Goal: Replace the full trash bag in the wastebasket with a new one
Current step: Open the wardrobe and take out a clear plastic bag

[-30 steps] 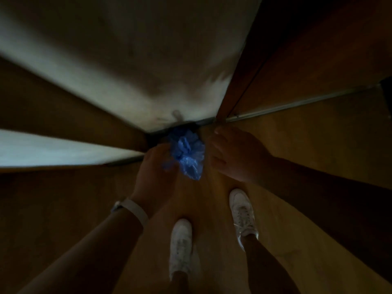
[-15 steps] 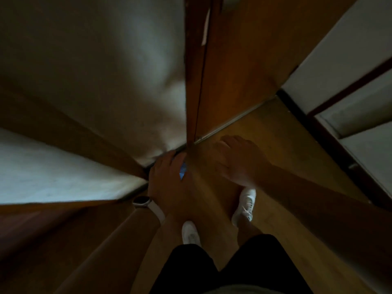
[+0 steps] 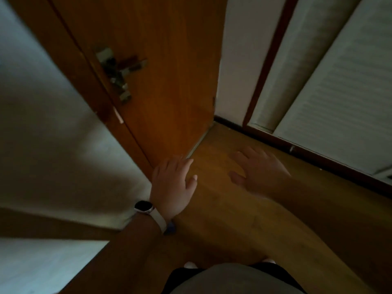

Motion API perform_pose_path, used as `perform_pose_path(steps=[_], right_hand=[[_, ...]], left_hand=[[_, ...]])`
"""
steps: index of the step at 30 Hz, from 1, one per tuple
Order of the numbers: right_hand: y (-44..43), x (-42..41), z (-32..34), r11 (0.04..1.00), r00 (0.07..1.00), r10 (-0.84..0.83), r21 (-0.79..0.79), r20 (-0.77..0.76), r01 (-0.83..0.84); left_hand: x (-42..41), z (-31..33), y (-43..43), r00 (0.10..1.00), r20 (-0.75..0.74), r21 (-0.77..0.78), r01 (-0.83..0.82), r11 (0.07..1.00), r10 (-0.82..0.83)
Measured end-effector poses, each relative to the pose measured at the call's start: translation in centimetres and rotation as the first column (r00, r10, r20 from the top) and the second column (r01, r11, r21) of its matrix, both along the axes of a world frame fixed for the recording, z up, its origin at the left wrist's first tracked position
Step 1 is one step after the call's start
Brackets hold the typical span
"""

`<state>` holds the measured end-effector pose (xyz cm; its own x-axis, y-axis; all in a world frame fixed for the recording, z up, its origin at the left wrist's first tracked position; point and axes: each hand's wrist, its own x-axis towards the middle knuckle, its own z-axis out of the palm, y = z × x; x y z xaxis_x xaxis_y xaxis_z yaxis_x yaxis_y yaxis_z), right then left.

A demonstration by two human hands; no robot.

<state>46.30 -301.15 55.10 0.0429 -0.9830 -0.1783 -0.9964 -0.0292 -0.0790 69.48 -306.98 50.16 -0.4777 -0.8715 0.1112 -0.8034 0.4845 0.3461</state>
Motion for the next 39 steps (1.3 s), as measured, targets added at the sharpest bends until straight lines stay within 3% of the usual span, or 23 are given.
perform_pose_path(steps=[8, 19, 29, 39], right_hand=[[8.3, -15.6, 3.3, 0.966, 0.970, -0.241, -0.086, 0.025, 0.242], [22.1, -35.6, 5.3, 0.805, 0.825, -0.565, -0.209, 0.019, 0.556], [30.4, -44.5, 5.9, 0.565, 0.597, -0.795, -0.226, 0.109, 0.794], [33.2, -54.8, 5.1, 0.286, 0.296, -0.955, -0.202, 0.021, 0.937]], left_hand=[[-18.0, 4.4, 2.4, 0.971, 0.114, -0.106, 0.222, 0.969, -0.210], [-43.0, 8.1, 9.7, 0.843, 0.092, -0.255, 0.535, 0.806, -0.530], [-59.5, 9.6, 14.0, 0.607, 0.152, -0.277, 0.784, 0.555, -0.780], [-78.6, 8.1, 15.0, 0.273, 0.119, -0.259, 0.937, 0.236, -0.955]])
